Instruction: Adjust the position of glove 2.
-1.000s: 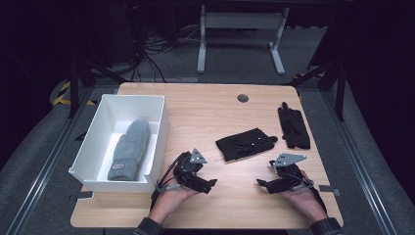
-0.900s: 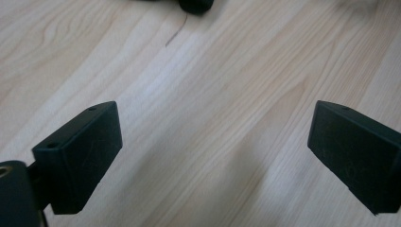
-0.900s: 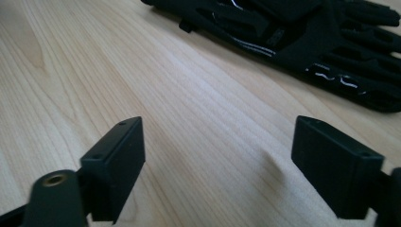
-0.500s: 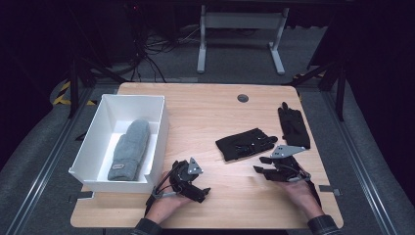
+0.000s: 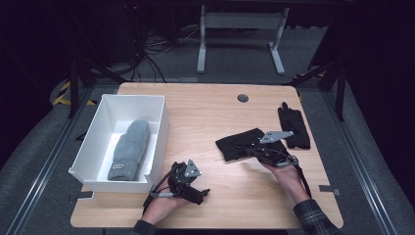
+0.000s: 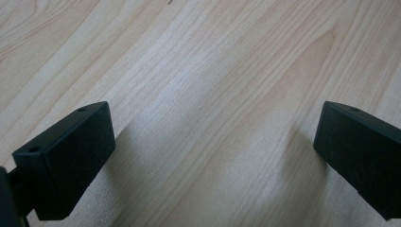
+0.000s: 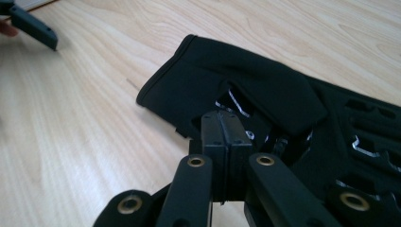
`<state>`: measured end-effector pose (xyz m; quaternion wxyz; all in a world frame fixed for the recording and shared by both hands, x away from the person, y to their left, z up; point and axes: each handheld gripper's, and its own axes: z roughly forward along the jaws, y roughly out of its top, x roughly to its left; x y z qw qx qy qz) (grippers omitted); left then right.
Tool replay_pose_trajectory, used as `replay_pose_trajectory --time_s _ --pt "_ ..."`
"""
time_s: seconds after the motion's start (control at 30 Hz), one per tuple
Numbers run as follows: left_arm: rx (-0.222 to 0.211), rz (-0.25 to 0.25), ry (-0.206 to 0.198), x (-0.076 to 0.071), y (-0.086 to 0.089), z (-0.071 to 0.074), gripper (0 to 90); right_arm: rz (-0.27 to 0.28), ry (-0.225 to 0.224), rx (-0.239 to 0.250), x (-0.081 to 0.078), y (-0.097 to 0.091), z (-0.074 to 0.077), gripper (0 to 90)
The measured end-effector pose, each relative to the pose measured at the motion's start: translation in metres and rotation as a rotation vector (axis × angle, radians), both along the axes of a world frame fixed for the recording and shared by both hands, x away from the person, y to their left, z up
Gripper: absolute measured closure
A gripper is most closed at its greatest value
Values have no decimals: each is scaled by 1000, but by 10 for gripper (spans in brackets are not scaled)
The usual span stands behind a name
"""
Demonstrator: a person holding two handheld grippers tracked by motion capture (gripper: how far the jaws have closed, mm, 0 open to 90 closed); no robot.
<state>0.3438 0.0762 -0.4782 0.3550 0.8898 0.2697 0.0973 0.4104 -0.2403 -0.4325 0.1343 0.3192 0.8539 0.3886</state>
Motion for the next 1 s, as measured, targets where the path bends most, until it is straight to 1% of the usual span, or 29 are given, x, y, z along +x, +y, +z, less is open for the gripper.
replay_pose_trajectory --time_s 0.1,0.17,0.23,0.33,0.4,0.47,0.53,0.57,0.63,0.73,0.8,0.9,1.0 --pt "-5 -14 2 0 2 0 2 -8 -11 -13 9 6 -3 900" --pt "-1 -20 5 -1 2 0 2 -11 -10 -12 14 10 -5 900" --pt "-1 -24 2 -2 3 0 1 -16 -16 -25 18 15 -6 900" --pt "-1 -25 3 -1 3 0 0 -22 -15 -24 24 20 -8 900" --pt "0 -26 2 -1 3 0 0 -28 -9 -4 28 22 -12 900" --pt "-1 -25 2 -1 3 0 0 -30 -8 -7 30 22 -14 900" --pt "-2 -28 3 -1 3 0 0 -35 9 -8 34 22 -19 900" --pt "-1 -32 3 -1 3 0 0 -41 10 -11 36 22 -21 900" --pt "-1 -33 3 0 2 0 0 -44 22 -3 39 22 -25 900" --pt "0 -37 0 0 2 0 0 -49 23 4 40 22 -26 900" --pt "-1 -37 0 0 2 0 0 -43 26 -10 39 23 -26 900" --pt "0 -38 0 0 2 0 0 -39 25 -9 38 23 -27 900" --pt "-1 -41 0 0 2 0 0 -12 34 -10 35 23 -27 900"
